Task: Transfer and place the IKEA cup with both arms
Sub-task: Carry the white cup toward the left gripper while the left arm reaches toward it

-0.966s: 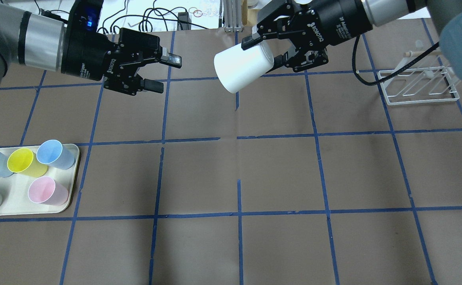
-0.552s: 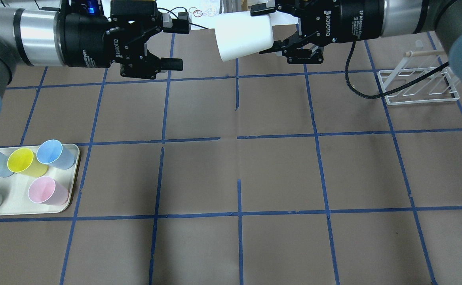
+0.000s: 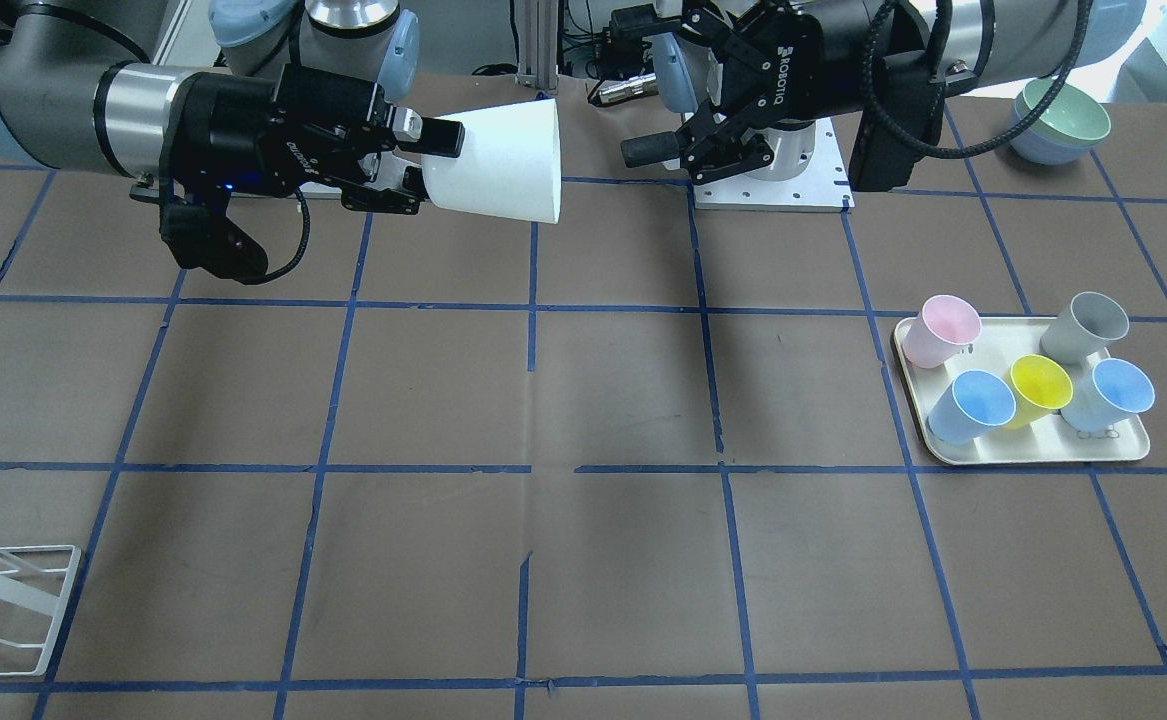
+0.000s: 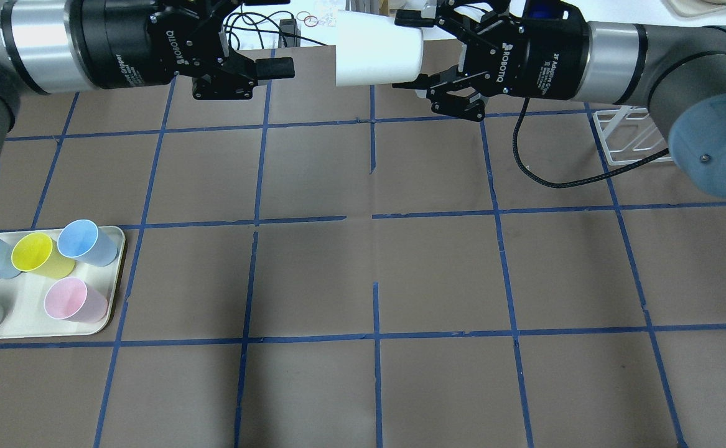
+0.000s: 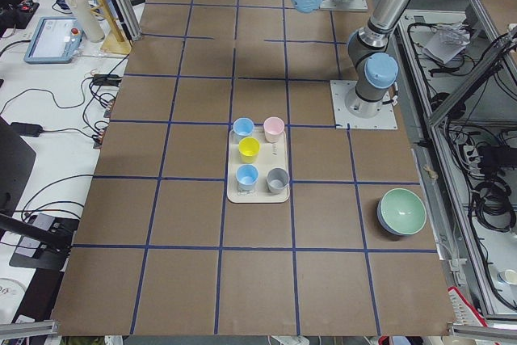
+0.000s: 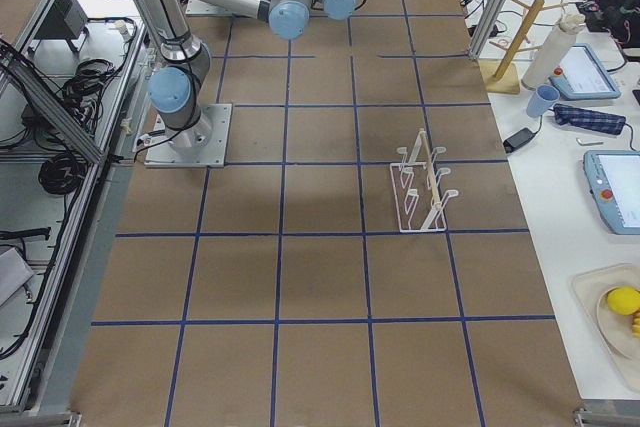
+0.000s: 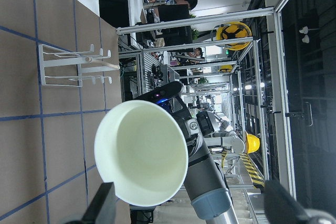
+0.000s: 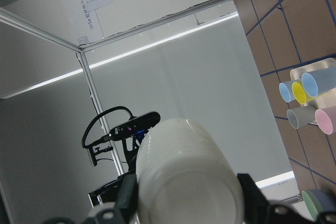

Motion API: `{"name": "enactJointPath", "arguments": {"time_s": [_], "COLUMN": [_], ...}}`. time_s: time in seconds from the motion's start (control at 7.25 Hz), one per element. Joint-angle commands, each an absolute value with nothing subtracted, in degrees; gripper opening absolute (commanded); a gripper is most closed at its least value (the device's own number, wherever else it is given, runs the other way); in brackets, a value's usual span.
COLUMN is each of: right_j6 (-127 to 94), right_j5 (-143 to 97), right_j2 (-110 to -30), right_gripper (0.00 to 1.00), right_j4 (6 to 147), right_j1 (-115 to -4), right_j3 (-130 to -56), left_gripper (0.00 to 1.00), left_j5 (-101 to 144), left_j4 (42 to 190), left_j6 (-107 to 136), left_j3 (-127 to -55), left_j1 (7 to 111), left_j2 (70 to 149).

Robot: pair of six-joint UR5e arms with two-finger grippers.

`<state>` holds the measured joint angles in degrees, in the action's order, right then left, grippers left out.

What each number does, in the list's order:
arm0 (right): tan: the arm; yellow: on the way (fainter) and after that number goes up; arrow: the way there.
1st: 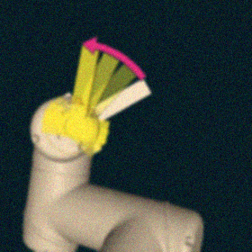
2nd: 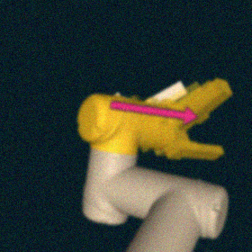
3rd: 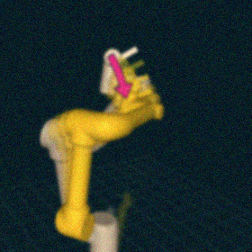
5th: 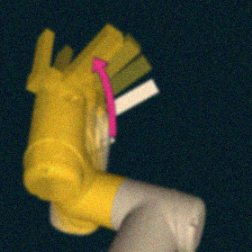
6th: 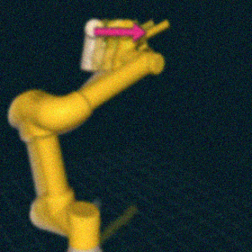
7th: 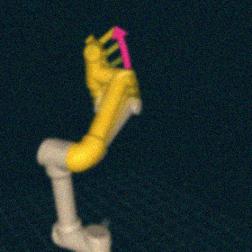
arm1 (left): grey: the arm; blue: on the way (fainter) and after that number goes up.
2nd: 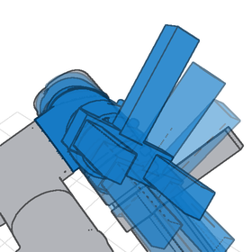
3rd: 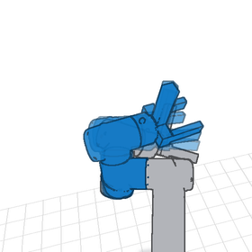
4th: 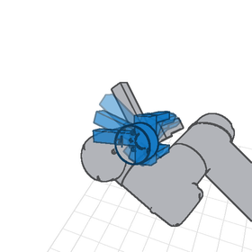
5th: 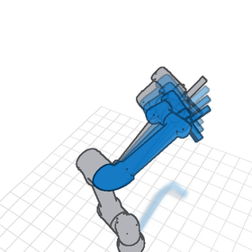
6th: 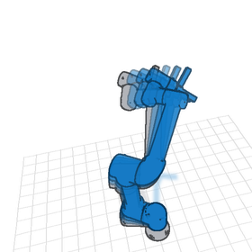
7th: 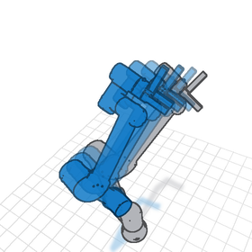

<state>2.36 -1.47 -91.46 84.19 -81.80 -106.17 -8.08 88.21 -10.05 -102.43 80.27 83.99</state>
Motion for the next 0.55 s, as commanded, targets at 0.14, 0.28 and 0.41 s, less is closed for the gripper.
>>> {"name": "enactJointPath", "arguments": {"time_s": [0.14,0.28,0.41], "right_j6": [2.3,2.3,2.3], "right_j5": [-3.3,-3.2,-3.2], "right_j2": [-91.2,-91.1,-91.0], "right_gripper": [0.0,0.0,0.0], "right_j4": [83.6,83.6,83.7], "right_j1": [-83.7,-83.9,-83.9], "right_j3": [-106.5,-106.4,-106.4], "left_gripper": [0.99,0.99,0.99], "left_j5": [-8.0,-8.0,-8.0], "left_j4": [84.7,81.9,81.4], "left_j6": [-6.7,-4.2,-3.0], "left_j3": [-102.2,-102.5,-102.5], "left_j1": [81.1,81.1,81.2], "left_j2": [84.9,84.9,85.0]}}
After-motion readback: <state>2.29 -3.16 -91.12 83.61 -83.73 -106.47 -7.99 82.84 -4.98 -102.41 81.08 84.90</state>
